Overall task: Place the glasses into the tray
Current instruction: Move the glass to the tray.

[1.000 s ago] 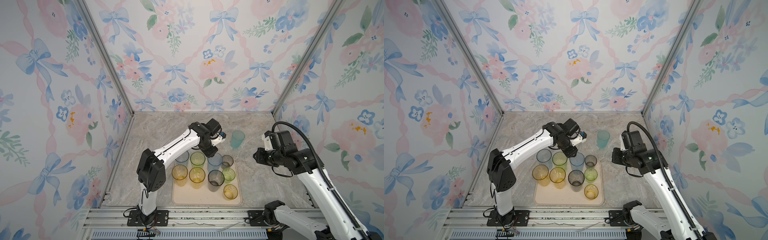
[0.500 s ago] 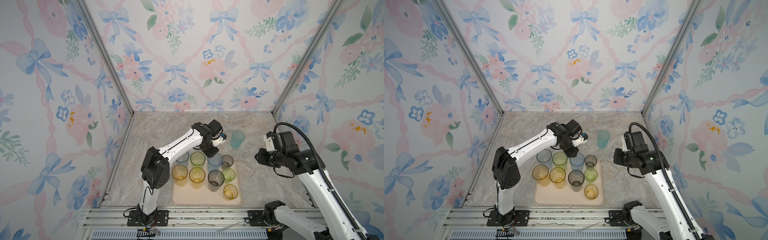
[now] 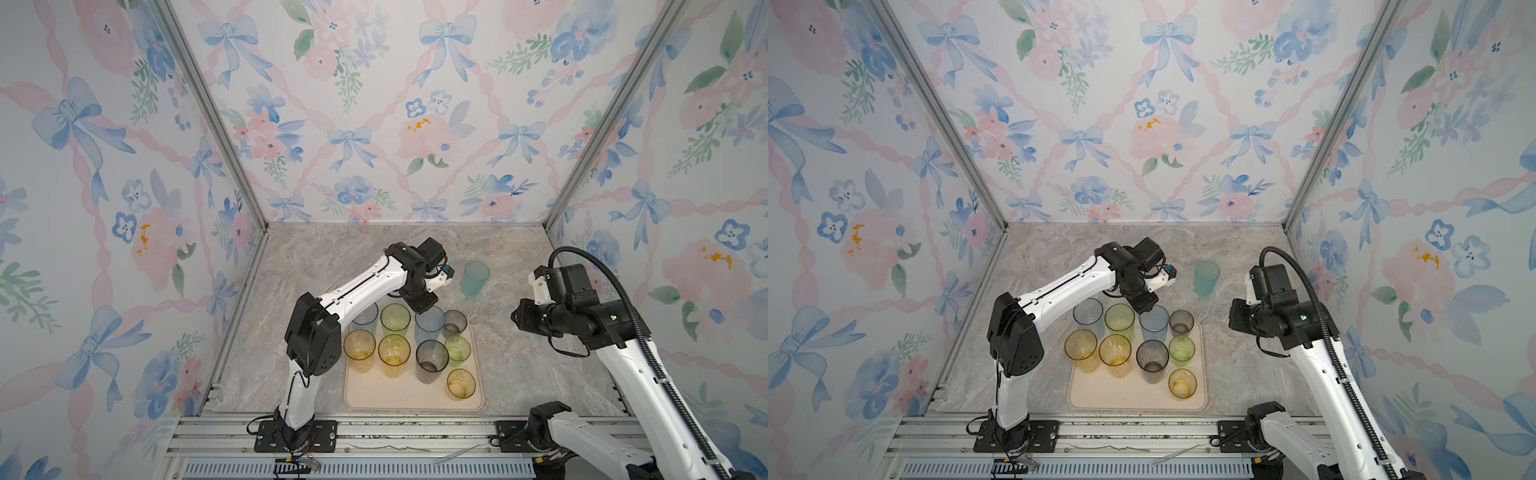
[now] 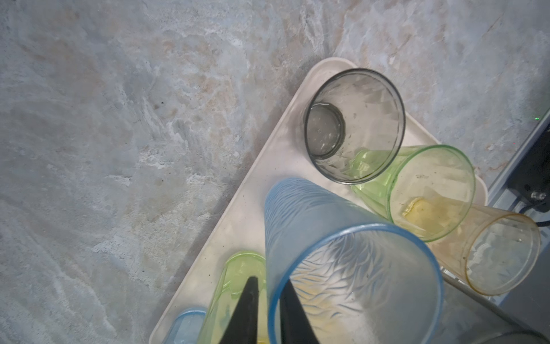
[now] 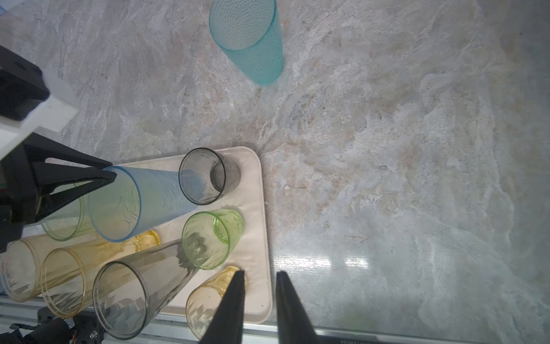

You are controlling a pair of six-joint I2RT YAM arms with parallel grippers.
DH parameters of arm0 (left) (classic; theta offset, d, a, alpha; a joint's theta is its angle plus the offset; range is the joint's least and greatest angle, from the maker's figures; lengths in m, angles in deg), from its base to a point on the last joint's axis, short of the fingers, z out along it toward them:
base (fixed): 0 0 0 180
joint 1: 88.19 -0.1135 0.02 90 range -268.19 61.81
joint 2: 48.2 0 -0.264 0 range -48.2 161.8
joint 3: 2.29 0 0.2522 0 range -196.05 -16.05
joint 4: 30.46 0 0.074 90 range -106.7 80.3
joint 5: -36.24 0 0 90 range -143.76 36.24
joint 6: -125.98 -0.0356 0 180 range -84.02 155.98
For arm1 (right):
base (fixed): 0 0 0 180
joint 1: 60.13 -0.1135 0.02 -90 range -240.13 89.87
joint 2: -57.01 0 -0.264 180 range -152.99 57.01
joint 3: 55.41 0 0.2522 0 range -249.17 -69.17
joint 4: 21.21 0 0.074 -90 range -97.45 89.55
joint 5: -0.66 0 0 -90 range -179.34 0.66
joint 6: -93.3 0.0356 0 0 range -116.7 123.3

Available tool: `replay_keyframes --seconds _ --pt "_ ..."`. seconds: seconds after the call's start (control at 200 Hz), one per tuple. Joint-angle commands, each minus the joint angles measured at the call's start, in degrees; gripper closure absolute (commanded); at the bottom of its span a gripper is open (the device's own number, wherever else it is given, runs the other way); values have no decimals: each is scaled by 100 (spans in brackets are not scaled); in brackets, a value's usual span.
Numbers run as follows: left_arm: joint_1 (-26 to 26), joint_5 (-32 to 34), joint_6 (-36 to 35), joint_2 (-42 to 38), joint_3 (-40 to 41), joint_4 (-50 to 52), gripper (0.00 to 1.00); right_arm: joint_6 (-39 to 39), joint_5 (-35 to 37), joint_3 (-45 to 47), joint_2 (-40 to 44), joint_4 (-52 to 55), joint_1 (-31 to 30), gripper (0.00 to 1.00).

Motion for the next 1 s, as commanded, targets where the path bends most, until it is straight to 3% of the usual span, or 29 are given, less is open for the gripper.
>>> replay_keyframes --seconds 0.0,0.605,0.996 --pt "-74 72 -88 141 -170 148 84 -67 -73 82 68 64 66 77" --pt "-188 153 -139 195 -454 134 93 31 0 134 99 64 70 77" --pt "-269 257 -178 246 -517 142 93 34 8 112 94 83 71 77"
